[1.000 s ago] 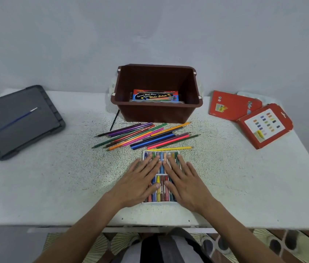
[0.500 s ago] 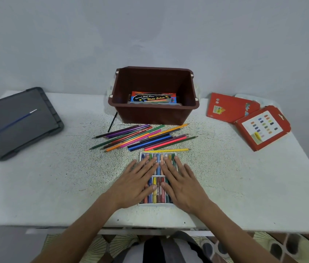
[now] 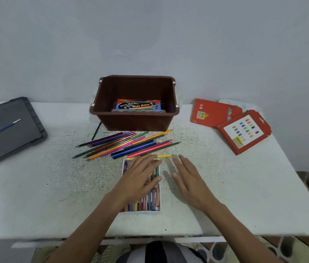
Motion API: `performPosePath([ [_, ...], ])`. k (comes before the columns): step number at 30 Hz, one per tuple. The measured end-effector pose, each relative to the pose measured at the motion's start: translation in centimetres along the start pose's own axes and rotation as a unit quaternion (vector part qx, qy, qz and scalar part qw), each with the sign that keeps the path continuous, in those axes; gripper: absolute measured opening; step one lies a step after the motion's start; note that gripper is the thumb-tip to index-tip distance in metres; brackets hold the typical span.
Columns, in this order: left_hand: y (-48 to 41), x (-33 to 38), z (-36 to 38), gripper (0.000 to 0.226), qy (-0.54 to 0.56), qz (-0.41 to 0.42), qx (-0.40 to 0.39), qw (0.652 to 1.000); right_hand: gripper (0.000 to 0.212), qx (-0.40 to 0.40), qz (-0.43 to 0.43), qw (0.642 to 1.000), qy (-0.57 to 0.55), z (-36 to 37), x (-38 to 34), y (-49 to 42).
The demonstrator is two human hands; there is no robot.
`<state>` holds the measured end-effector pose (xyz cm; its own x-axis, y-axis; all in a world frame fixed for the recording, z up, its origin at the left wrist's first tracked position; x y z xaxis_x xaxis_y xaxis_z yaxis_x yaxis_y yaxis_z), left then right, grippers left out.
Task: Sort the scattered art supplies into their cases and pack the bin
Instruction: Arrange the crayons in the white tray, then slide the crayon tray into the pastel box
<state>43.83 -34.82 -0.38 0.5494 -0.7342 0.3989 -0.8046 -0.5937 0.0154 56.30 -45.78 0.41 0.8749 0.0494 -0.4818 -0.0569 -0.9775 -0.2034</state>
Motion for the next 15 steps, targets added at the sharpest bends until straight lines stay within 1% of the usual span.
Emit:
performPosePath([
  [3,-3.3,3.5,0.2,0.054,0.032,0.014,-0.005,0.999,0.053,0.036,0.105,0.991,-0.076,-3.0,4.0,1.2],
  [6,-7.0,7.1,0.1,0.048,0.059,0.02,-0.008,0.998,0.056,0.112,0.198,0.965,-0.134,-6.7,7.8,2.2],
  [9,-11.0,10.9,0.0,0.045,0.094,0.031,0.007,0.995,0.047,0.183,0.243,0.943,-0.134,-10.9,10.6,3.2],
  [11,-13.6,12.8,0.4,0.043,0.117,0.019,0.003,0.993,0.045,0.217,0.276,0.927,-0.135,-13.0,12.6,3.9],
  [13,-15.7,14.3,0.8,0.04,0.133,0.0,0.006,0.991,0.045,0.232,0.307,0.91,-0.153,-14.3,14.4,4.5],
  [15,-17.6,15.8,1.4,0.037,0.149,-0.016,0.0,0.989,0.044,0.237,0.32,0.903,-0.158,-15.3,15.9,4.8],
])
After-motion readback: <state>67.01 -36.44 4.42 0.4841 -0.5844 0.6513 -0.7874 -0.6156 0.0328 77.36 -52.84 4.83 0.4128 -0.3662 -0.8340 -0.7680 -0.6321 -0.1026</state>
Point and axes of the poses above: each hand's wrist, its own y-axis away from the middle knuckle, its own z-axis out of the palm, x = y × z, the point moved 7 cm from there along -y, towards the middle knuckle, and after that the axes turned 13 degrees about -z, right-handed, at the moved point
